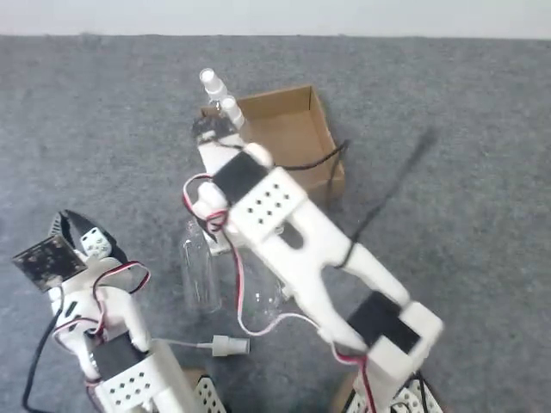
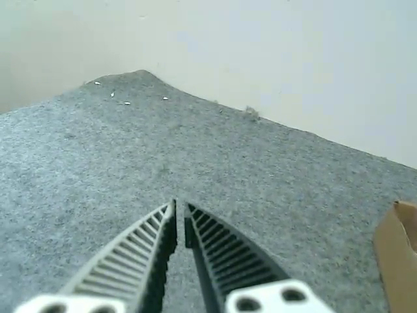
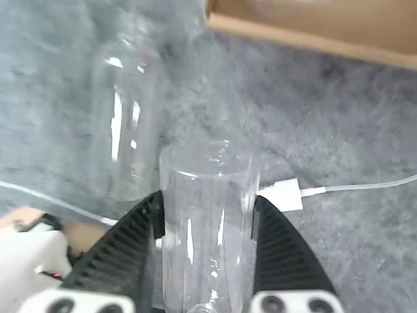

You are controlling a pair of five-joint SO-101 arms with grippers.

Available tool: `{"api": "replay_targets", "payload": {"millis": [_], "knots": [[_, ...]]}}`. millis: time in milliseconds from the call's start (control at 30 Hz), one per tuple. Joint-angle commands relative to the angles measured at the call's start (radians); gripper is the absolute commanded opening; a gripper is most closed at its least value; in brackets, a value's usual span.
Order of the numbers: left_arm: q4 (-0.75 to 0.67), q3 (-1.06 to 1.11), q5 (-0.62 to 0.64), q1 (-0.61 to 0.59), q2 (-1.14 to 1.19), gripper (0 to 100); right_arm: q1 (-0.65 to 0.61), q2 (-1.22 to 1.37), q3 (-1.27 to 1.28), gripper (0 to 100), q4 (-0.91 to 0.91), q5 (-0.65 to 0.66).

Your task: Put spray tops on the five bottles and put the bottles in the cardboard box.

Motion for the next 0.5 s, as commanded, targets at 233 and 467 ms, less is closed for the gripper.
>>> {"api": "replay_targets", "payload": {"millis": [233, 467], "knots": [[-0.034, -0.007, -0.009, -0.005, -0.014, 1, 0.185, -0.260, -0.008, 4.7, 0.036, 0.009], [-0.034, -0.007, -0.009, -0.005, -0.014, 1, 0.343, -0.338, -0.008, 4.7, 0.035, 0.006]]}}
